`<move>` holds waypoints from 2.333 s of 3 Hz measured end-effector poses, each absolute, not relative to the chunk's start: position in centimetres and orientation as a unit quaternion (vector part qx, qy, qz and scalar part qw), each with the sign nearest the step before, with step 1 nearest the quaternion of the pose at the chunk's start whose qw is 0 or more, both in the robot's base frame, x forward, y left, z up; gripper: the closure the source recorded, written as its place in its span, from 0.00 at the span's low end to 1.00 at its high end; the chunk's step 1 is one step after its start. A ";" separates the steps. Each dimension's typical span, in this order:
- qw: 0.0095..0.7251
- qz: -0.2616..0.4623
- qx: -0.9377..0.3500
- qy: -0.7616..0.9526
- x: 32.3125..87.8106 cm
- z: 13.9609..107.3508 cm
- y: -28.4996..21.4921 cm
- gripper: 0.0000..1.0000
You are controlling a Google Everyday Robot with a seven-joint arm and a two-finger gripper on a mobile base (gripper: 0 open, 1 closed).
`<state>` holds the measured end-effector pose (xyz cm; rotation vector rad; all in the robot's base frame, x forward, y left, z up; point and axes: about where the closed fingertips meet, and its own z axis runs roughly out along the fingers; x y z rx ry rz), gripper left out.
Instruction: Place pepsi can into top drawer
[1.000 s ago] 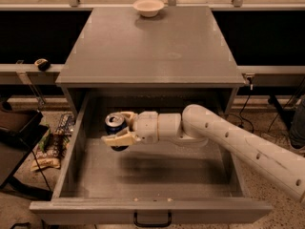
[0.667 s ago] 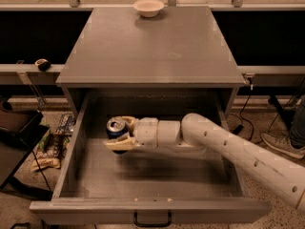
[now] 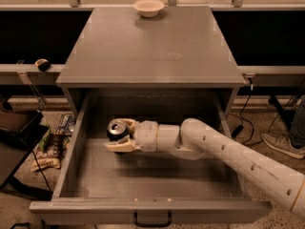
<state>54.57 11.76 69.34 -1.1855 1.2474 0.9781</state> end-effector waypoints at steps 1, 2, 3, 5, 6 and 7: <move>0.549 0.413 -0.501 0.527 54.6 69.3 11.8 0.52; 0.549 0.413 -0.501 0.527 54.6 69.3 11.8 0.27; 0.549 0.413 -0.501 0.527 54.6 69.3 11.8 0.04; 0.549 0.413 -0.501 0.527 54.6 69.4 11.8 0.00; 0.505 0.419 -0.548 0.519 53.3 72.8 10.4 0.00; 0.438 0.395 -0.598 0.543 52.8 76.3 7.0 0.00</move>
Offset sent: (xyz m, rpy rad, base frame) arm 0.0000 0.0000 0.0000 0.0000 0.0000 0.0000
